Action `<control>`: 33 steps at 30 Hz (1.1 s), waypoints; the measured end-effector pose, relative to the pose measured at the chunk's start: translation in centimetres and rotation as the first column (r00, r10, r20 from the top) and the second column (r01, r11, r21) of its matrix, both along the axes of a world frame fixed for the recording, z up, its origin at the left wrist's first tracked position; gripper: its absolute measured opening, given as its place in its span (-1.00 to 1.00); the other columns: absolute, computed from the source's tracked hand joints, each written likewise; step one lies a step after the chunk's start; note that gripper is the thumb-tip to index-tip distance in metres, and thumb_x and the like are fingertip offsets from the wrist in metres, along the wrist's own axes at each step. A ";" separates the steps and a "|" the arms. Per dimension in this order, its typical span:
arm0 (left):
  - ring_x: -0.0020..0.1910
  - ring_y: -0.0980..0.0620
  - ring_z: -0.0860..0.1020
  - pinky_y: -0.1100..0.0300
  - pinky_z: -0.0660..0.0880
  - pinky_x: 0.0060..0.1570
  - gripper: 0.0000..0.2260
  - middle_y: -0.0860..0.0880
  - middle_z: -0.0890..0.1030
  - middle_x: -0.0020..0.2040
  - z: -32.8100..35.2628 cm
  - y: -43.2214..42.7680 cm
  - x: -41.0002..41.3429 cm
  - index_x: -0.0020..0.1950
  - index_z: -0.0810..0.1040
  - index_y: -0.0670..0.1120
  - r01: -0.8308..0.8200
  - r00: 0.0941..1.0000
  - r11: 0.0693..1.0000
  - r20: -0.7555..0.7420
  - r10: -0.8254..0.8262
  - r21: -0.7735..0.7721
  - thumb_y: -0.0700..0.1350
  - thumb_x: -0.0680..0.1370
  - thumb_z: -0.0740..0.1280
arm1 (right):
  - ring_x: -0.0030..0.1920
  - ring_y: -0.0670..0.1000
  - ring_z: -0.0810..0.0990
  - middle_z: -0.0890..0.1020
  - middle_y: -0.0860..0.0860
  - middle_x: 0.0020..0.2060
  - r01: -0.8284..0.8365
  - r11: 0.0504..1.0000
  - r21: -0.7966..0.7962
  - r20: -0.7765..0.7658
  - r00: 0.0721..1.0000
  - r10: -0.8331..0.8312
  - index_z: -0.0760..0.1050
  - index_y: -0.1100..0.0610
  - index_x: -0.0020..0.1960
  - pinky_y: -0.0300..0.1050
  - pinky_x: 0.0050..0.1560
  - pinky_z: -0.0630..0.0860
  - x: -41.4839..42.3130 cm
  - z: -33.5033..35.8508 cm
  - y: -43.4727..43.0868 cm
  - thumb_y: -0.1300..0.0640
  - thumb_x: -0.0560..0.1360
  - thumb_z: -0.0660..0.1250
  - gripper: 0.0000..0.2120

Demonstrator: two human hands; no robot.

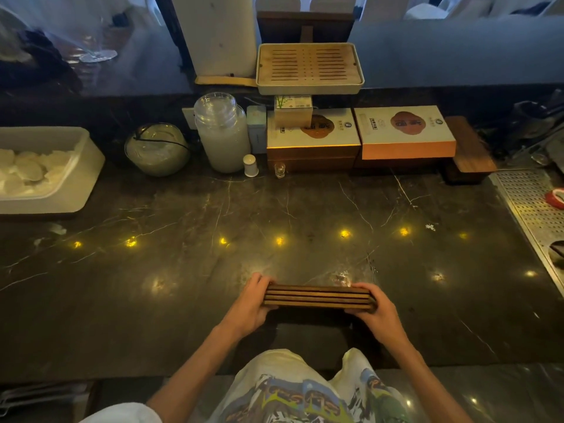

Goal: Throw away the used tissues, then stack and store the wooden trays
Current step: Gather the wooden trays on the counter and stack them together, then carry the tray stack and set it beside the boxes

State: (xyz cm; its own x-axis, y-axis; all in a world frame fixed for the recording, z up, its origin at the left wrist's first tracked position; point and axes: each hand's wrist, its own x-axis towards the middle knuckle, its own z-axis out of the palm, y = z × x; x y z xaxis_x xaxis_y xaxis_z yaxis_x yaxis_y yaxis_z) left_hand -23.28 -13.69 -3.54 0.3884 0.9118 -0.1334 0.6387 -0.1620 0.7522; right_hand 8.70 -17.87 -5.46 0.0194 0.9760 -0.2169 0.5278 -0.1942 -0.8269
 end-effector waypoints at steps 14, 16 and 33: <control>0.15 -0.10 0.57 0.10 0.55 0.18 -0.53 -0.23 0.53 0.12 -2.2 0.3 -0.4 0.19 0.33 -0.26 -0.157 0.921 0.879 0.255 0.295 -0.451 -0.42 0.38 0.45 | 0.12 -0.27 0.58 0.63 -0.22 0.05 -0.031 0.987 -0.160 -0.034 0.999 0.026 0.37 -0.29 0.20 -0.28 0.12 0.52 0.3 -1.5 0.6 0.09 0.41 0.50 -0.49; 0.16 -0.14 0.55 0.15 0.54 0.16 -0.55 -0.23 0.54 0.10 -1.6 -0.3 0.4 0.20 0.35 -0.25 -0.216 0.913 0.865 0.220 0.343 -0.454 -0.41 0.40 0.44 | 0.11 -0.32 0.56 0.61 -0.29 0.04 -0.048 0.990 -0.133 -0.046 0.998 0.042 0.37 -0.32 0.19 -0.43 0.06 0.49 0.6 -1.5 1.1 0.07 0.41 0.50 -0.50; 0.02 -0.05 0.58 0.11 0.51 -0.02 -0.66 -0.16 0.61 0.10 4.6 -7.0 19.2 0.23 0.49 -0.17 -0.435 0.490 0.565 0.342 0.802 -0.701 -0.01 0.54 0.30 | -0.04 -0.03 0.71 0.60 0.12 0.15 -0.107 0.887 -0.449 -0.600 0.772 -0.210 0.41 0.02 0.27 -0.21 -0.20 0.63 17.3 5.1 -0.1 -0.08 0.42 0.41 -0.53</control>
